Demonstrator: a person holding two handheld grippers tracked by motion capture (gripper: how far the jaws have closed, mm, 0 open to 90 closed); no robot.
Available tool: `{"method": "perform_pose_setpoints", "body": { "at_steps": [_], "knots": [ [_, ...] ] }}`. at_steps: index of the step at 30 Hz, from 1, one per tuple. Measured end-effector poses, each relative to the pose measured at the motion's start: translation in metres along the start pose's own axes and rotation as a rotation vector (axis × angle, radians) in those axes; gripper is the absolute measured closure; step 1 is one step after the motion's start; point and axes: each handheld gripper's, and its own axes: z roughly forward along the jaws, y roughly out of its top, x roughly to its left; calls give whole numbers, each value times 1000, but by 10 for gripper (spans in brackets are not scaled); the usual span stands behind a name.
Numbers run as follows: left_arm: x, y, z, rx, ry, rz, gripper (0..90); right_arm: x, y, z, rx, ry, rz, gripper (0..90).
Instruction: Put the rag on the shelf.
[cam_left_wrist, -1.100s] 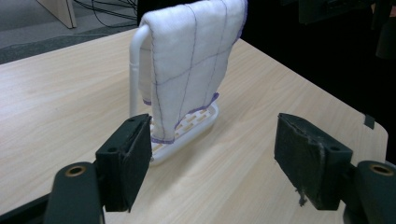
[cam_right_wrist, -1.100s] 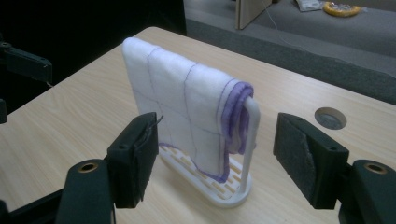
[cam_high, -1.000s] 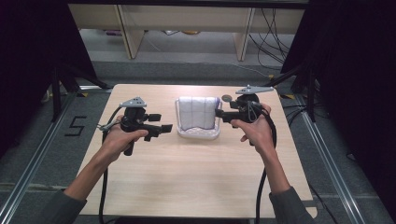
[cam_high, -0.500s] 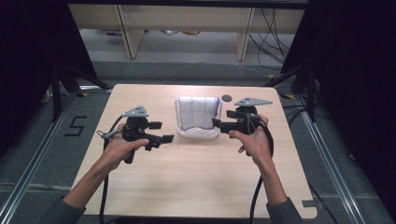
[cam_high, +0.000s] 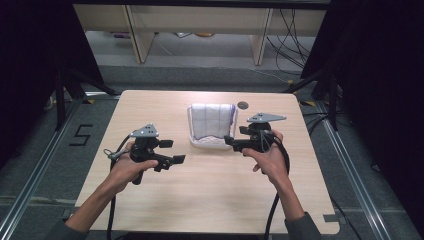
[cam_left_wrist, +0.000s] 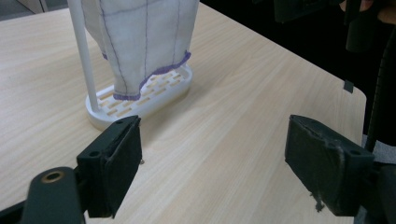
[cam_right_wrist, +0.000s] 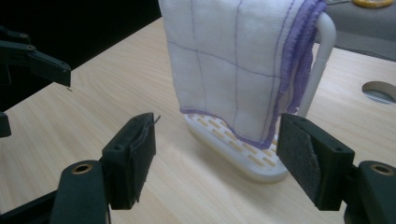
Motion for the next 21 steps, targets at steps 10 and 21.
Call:
{"method": "perform_pose_setpoints", "body": {
  "at_steps": [10, 21],
  "knots": [
    [-8, -16, 3, 18, 12, 12, 184, 9, -14, 1, 33, 9, 4, 265],
    [-18, -27, 1, 20, 12, 34, 183, 12, -34, -3, 47, -11, 9, 265]
  ]
}}
